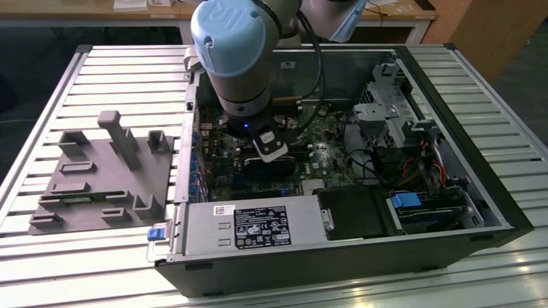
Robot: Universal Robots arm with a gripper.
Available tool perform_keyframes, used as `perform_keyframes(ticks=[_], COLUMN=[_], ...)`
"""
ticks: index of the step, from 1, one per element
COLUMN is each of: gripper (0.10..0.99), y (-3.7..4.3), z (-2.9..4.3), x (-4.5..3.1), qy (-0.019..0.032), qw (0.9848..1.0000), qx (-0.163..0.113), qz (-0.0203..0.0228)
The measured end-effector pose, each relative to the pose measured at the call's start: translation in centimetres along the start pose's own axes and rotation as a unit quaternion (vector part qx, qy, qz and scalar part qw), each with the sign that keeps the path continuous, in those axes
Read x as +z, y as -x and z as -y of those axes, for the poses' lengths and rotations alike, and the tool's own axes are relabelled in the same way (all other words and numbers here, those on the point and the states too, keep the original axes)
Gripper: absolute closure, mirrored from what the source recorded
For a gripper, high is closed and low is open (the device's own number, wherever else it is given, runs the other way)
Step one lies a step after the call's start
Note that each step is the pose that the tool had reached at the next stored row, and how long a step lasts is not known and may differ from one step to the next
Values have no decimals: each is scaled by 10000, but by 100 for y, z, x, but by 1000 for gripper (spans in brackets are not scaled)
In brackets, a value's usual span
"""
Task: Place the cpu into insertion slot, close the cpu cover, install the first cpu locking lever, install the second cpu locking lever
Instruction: 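Install the second cpu locking lever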
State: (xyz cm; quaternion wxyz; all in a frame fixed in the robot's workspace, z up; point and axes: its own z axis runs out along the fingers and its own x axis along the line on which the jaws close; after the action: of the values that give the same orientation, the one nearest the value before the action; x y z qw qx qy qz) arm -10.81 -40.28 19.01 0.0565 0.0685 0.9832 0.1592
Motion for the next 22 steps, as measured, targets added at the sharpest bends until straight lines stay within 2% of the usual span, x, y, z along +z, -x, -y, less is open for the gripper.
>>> perform_keyframes(ticks=[3, 7, 9, 12, 19, 22], gripper=[984, 984, 984, 984, 984, 984], y=[-6, -9, -8, -3, 14, 19], z=[3, 5, 4, -13, -75, -85], x=[29, 41, 38, -12, -194, -212], qy=[-22, -82, -85, -84, -86, -84], qw=[10000, 10000, 10000, 10000, 10000, 10000], qx=[-6, -15, -16, -16, -16, -16], qz=[11, 21, 23, 23, 22, 23])
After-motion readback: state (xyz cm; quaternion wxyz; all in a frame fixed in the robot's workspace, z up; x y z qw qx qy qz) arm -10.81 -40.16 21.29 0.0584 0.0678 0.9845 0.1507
